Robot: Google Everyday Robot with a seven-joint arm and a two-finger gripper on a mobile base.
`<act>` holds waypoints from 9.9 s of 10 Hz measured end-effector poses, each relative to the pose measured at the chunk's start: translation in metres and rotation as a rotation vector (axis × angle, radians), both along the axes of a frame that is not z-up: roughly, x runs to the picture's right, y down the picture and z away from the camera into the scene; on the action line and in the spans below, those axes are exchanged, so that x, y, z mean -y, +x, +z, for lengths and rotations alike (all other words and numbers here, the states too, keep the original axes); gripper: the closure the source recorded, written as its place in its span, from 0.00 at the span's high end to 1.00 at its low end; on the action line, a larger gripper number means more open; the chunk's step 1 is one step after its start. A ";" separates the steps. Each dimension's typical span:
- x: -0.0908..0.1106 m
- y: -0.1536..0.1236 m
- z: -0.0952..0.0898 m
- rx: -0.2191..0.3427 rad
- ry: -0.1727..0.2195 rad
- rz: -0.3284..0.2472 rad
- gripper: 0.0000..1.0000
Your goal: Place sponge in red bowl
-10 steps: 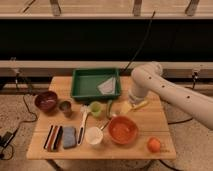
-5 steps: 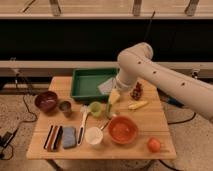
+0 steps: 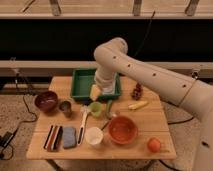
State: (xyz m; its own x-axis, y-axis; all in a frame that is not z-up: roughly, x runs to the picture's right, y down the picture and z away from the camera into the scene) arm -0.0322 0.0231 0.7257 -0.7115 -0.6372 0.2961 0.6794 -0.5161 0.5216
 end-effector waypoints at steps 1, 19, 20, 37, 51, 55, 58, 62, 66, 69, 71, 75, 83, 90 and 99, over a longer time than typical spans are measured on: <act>-0.004 -0.021 0.007 0.013 -0.011 -0.015 0.68; -0.165 -0.164 0.062 0.035 -0.158 -0.194 0.68; -0.169 -0.165 0.064 0.034 -0.161 -0.198 0.68; -0.178 -0.176 0.074 0.000 -0.158 -0.185 0.68; -0.196 -0.170 0.090 -0.067 -0.144 -0.199 0.46; -0.194 -0.165 0.085 -0.053 -0.159 -0.203 0.07; -0.192 -0.162 0.082 -0.037 -0.159 -0.195 0.00; -0.167 -0.147 0.064 -0.005 -0.117 -0.151 0.00; -0.128 -0.123 0.029 0.043 -0.049 -0.092 0.00; -0.089 -0.099 -0.008 0.089 0.024 -0.031 0.00; -0.065 -0.071 -0.026 0.102 0.076 0.015 0.00; -0.044 -0.014 -0.024 0.073 0.111 0.079 0.00; -0.071 0.058 0.023 0.011 0.051 0.148 0.35; -0.074 0.010 0.017 0.036 0.026 0.073 0.80; -0.097 -0.022 0.068 -0.069 -0.051 0.030 0.80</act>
State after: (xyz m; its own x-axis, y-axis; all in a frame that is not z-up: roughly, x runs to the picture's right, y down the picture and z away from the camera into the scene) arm -0.0544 0.1199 0.7939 -0.6693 -0.6408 0.3761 0.7292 -0.4693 0.4980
